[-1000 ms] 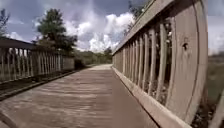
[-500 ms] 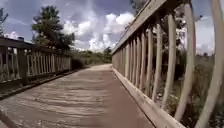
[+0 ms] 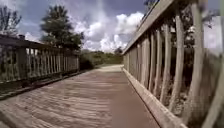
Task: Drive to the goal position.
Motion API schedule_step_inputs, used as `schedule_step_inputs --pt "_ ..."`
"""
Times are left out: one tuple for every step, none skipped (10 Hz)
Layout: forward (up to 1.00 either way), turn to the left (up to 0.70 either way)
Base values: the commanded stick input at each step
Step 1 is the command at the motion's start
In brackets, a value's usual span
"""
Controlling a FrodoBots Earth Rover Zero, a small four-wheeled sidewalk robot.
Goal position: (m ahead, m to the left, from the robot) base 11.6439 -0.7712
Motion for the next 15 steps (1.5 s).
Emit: schedule_step_inputs --pt "0.85 0.0" --pt "0.85 0.0" --pt "0.85 0.0" --pt "0.85 0.0" --pt "0.85 0.0" --pt "0.85 0.0" --pt "0.85 0.0" --pt "0.85 0.0" --pt "0.85 0.0" --pt "0.85 0.03" --pt "0.85 0.21" --pt "0.85 0.34" --pt "0.85 0.19" --pt "0.85 0.04" --pt "0.85 0.01"
